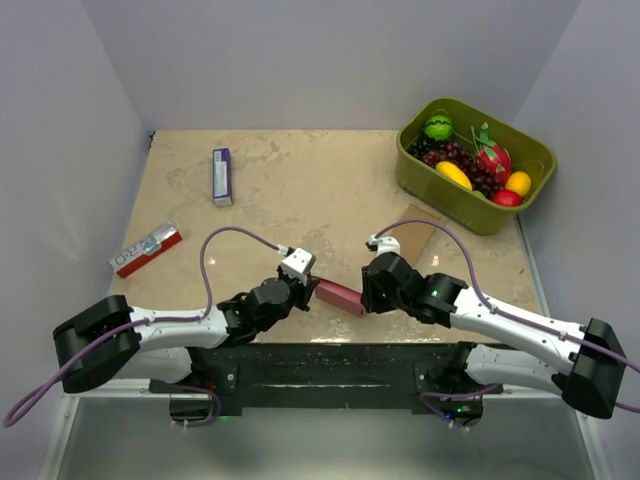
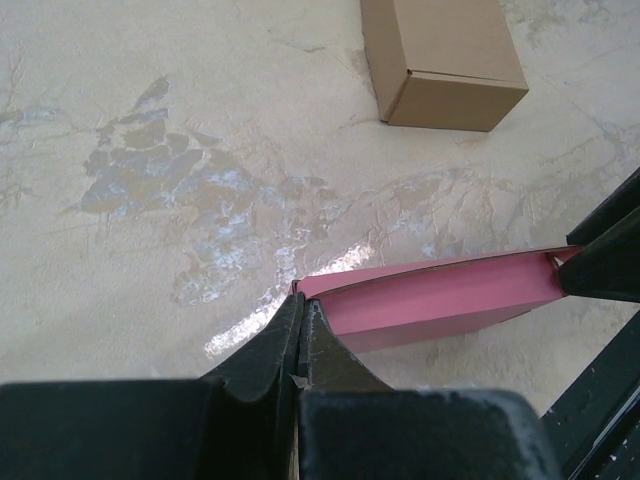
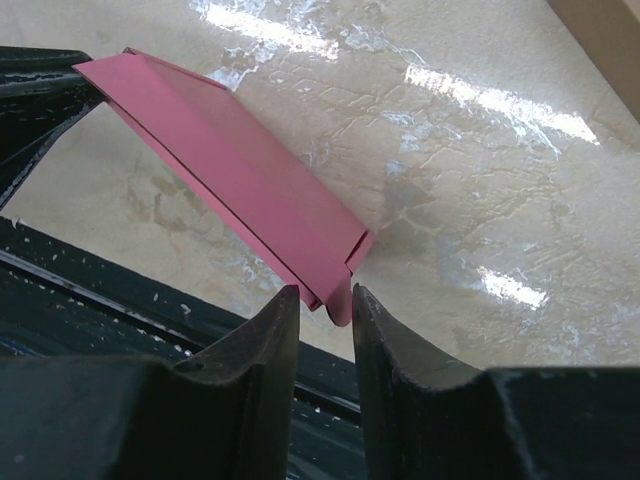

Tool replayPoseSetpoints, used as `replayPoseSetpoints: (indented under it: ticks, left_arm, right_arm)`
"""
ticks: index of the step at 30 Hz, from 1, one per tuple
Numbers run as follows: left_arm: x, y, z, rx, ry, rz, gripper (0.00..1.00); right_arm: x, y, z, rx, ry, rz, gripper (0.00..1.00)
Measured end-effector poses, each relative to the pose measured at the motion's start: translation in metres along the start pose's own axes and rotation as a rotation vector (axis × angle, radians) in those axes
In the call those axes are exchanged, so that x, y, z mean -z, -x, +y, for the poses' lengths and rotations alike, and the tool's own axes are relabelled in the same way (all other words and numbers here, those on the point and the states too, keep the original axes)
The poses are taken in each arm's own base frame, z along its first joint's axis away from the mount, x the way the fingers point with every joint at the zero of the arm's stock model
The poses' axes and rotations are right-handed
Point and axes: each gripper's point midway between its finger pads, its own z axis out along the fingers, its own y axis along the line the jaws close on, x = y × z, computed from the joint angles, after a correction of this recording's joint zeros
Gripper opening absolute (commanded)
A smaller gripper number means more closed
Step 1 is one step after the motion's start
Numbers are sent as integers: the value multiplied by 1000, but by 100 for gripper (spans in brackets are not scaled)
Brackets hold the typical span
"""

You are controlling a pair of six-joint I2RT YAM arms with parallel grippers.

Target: Fold the paper box

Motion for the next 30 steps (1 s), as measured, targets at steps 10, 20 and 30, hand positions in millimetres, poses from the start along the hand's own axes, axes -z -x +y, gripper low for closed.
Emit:
replayPoseSetpoints:
  ticks: [10, 20, 30]
  left_arm:
    - [2, -2, -3, -11, 4, 2, 0]
    - [4, -3, -5, -22, 16, -2, 0]
    - [5, -6, -8, -59, 22, -3, 0]
  right_arm:
    - [0, -1, 0, -35, -8, 4, 20]
    - [0, 0, -5, -70, -29, -18, 1]
    - [1, 2, -8, -124, -35, -40, 0]
